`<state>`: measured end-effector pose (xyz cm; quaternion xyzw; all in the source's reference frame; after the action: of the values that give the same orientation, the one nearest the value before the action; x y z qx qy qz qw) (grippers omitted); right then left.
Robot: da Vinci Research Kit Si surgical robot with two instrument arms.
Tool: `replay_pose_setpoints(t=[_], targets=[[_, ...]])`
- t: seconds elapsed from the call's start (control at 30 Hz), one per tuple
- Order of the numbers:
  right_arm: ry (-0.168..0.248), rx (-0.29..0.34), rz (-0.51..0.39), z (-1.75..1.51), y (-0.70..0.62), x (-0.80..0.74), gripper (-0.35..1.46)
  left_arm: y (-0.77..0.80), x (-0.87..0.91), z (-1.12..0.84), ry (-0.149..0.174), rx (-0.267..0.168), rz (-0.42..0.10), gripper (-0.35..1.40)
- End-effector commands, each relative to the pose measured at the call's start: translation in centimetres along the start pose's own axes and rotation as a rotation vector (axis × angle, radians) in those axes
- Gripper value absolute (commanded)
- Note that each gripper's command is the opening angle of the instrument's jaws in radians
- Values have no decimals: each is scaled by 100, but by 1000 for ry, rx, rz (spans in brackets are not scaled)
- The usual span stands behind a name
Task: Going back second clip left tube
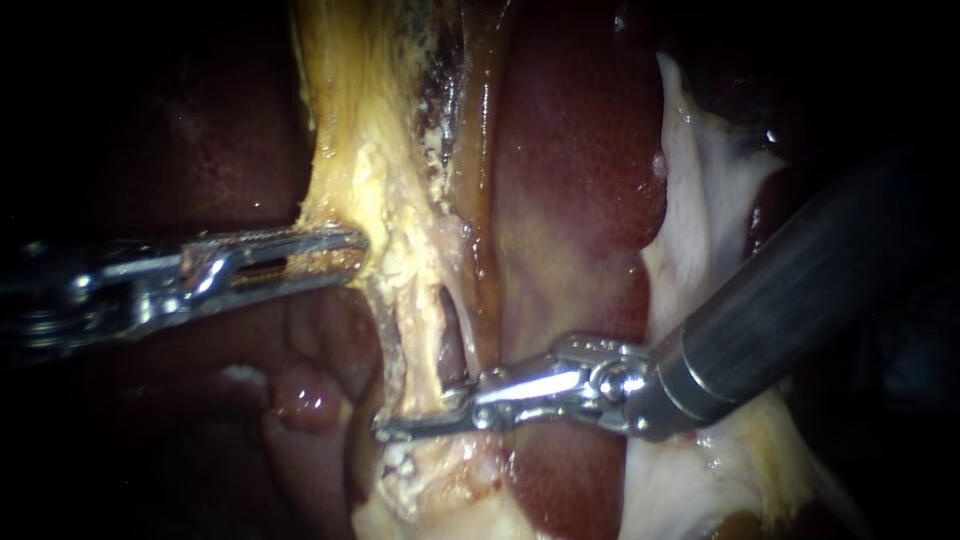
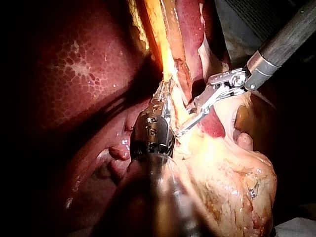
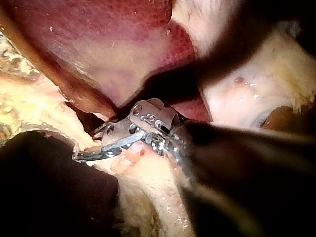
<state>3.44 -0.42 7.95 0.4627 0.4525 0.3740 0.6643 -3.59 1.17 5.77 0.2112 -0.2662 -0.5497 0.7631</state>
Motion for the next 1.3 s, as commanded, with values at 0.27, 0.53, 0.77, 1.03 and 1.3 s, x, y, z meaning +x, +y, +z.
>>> replay_pose_setpoints(t=[0.27,0.53,0.77,1.03,1.3], targets=[[24,-26,-40,-3,-1,2,39,-1,0,-1,-1,0,-1,-35],[67,-52,-229,-20,-8,16,58,0,1,-2,-1,1,0,-35],[56,-42,-395,-58,-17,22,59,2,1,-3,-1,1,1,-35],[60,-38,-543,-114,-42,42,60,2,2,-3,-1,1,1,-35],[101,-59,-619,-169,-76,74,60,2,3,-2,-1,1,1,-35]])
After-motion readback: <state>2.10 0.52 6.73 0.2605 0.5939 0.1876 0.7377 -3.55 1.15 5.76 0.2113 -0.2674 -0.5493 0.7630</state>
